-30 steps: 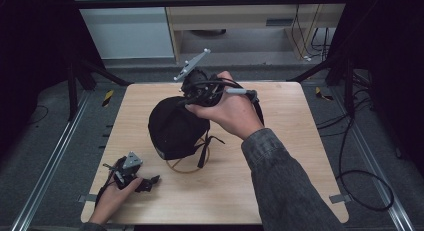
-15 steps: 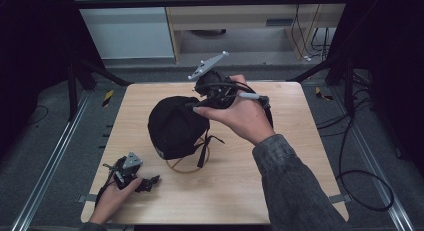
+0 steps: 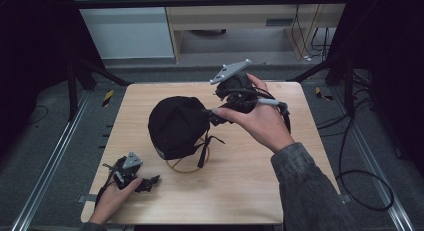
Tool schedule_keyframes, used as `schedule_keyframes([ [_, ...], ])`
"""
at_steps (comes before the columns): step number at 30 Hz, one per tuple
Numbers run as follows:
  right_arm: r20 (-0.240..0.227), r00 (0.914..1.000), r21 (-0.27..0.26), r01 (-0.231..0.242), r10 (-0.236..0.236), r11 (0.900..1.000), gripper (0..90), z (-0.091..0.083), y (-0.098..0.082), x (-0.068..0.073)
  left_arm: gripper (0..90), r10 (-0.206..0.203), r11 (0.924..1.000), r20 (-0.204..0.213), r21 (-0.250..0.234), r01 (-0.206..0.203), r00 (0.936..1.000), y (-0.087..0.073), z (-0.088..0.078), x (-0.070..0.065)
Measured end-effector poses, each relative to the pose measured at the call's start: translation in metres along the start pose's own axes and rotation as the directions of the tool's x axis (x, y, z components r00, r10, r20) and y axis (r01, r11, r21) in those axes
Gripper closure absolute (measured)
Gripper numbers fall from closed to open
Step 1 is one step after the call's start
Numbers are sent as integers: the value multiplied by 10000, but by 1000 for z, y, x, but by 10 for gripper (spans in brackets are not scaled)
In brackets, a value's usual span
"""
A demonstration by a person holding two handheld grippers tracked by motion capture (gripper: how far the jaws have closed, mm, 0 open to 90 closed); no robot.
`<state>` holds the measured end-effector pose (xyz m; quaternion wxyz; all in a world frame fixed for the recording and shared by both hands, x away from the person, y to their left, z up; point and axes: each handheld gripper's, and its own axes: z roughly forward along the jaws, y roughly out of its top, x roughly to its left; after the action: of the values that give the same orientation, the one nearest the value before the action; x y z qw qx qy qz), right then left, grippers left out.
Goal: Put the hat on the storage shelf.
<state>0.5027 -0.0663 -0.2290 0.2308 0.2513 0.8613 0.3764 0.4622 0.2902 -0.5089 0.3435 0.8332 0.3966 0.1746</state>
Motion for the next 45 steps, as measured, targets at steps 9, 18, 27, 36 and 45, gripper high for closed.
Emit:
schedule_keyframes([
  [9,317,9988,3,-361,361,9993,57,-15,-35,-17,0,19,10000,4,16,-19,10000,0,0,0],
  [18,953,9922,249,-835,808,9962,88,-22,-70,-30,0,12,10000,7,-10,-12,10000,0,0,0],
  [27,1388,9839,417,-1192,1124,9920,106,-25,-108,-38,0,-16,10000,6,-20,16,10000,0,0,0],
  [36,1674,9778,530,-1365,1259,9892,107,-19,-140,-37,0,16,10000,12,15,-16,10000,0,0,0],
  [45,1624,9722,680,-1818,1689,9810,111,-4,-181,-29,0,15,10000,11,13,-15,10000,0,0,0],
])
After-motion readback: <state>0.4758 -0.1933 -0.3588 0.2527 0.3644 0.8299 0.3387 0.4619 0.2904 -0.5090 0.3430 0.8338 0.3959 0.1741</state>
